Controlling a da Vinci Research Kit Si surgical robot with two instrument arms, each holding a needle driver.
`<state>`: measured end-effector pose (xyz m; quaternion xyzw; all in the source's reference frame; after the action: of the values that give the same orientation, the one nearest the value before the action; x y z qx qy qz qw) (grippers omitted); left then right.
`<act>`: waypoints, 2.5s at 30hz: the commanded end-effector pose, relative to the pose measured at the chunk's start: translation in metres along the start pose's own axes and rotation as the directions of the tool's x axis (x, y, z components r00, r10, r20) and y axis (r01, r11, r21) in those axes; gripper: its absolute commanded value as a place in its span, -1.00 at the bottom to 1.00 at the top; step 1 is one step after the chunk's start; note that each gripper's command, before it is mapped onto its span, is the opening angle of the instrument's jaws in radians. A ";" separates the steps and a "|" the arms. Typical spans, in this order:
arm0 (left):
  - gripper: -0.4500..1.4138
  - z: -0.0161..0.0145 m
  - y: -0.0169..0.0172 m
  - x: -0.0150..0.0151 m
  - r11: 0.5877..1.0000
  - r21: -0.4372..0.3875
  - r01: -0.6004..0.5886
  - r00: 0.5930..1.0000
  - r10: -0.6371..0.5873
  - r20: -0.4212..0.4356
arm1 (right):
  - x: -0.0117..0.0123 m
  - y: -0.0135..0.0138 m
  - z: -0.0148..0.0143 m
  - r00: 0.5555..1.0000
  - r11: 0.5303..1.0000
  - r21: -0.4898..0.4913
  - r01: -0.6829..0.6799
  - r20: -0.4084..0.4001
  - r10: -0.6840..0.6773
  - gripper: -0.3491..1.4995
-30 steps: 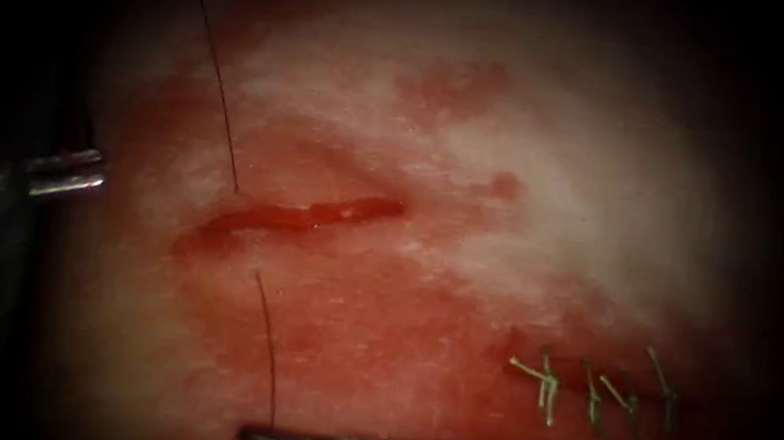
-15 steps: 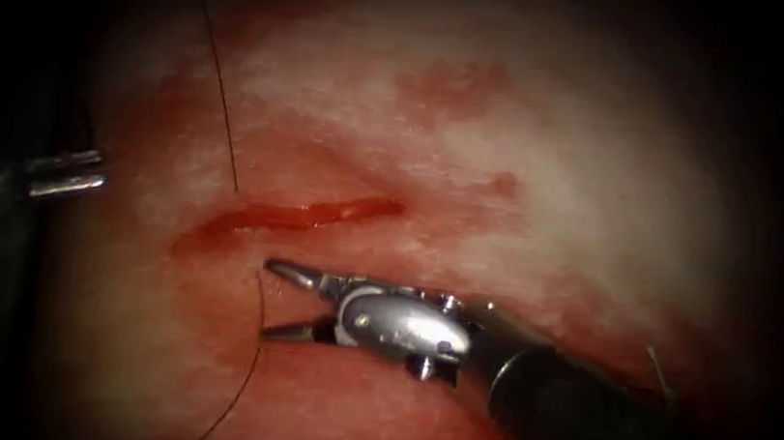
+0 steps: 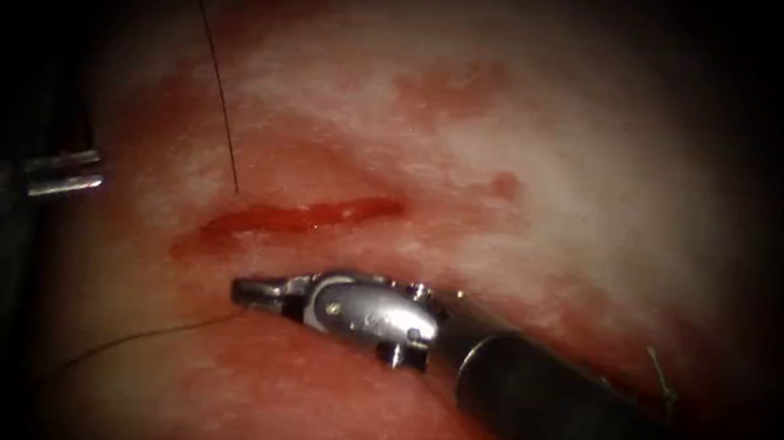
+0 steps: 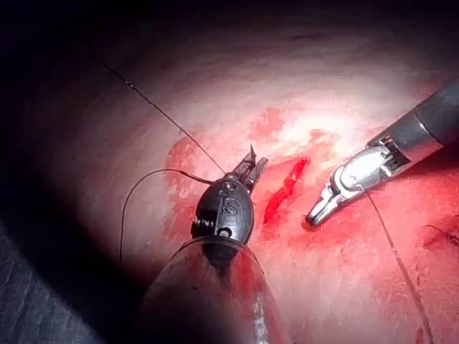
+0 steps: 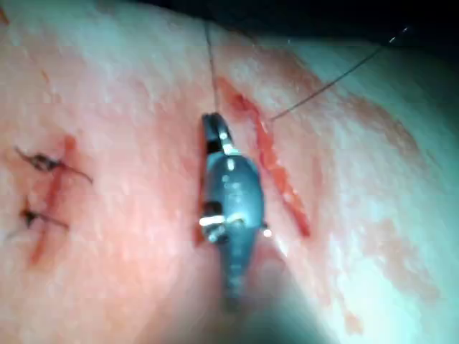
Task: Wound Closure
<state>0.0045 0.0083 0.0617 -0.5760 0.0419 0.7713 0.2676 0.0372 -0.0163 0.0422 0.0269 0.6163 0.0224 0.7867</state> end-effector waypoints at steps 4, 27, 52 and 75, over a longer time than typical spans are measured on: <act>-1.00 0.0007 -0.0001 -0.0005 1.000 -0.001 0.000 1.000 0.000 -0.001 | 0.0022 -0.0030 -0.0008 1.000 1.000 0.022 0.007 -0.017 -0.007 -1.00; -1.00 0.0008 0.0000 -0.0004 1.000 0.000 0.000 1.000 0.000 -0.001 | 0.0069 -0.0061 -0.0053 1.000 0.997 -0.075 0.027 -0.005 -0.027 0.75; -1.00 0.0008 0.0000 -0.0005 1.000 0.000 0.006 1.000 -0.006 -0.001 | -0.0009 0.0019 0.0017 1.000 0.991 -0.129 0.020 0.018 -0.018 0.56; -1.00 0.0008 0.0000 -0.0005 1.000 0.000 0.006 1.000 -0.006 0.000 | 0.0078 -0.0099 -0.0034 0.997 0.996 0.060 0.073 -0.037 -0.070 -1.00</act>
<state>0.0044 0.0083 0.0617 -0.5758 0.0407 0.7706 0.2703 0.0349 -0.0254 0.0327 0.0281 0.6299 -0.0244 0.7758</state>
